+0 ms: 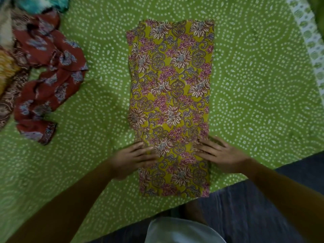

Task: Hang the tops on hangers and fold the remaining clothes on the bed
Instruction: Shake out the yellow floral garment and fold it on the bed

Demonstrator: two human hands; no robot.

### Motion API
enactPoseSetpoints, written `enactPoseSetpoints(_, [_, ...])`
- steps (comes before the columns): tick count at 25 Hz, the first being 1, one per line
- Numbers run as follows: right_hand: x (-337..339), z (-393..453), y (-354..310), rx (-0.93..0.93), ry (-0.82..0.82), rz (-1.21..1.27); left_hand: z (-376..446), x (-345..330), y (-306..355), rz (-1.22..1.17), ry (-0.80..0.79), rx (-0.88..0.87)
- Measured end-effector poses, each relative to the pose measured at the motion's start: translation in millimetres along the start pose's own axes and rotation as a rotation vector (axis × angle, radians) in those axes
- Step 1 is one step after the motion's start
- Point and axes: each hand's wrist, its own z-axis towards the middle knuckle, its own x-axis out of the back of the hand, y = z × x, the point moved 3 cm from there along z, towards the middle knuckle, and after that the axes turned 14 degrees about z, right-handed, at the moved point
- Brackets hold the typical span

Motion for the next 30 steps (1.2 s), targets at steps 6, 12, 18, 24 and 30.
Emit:
enactPoseSetpoints(6, [0, 35, 9, 0.026, 0.063, 0.307, 34, -9, -24, -0.385, 0.127, 0.282])
enactPoseSetpoints(12, [41, 67, 50, -1.083, 0.555, 1.686, 60, 0, -96, -1.897, 0.148, 1.438])
enactPoseSetpoints(18, [51, 64, 45, -1.119, 0.528, 1.799, 54, 20, -103, -1.642, -0.195, 1.191])
enactPoseSetpoints(24, [30, 27, -24, -1.198, 0.375, 1.761, 11, 25, -32, -1.838, -0.365, 1.169])
enactPoseSetpoints(30, [53, 66, 20, -1.145, 0.712, 1.525, 25, 30, -83, -1.728, 0.051, 1.507])
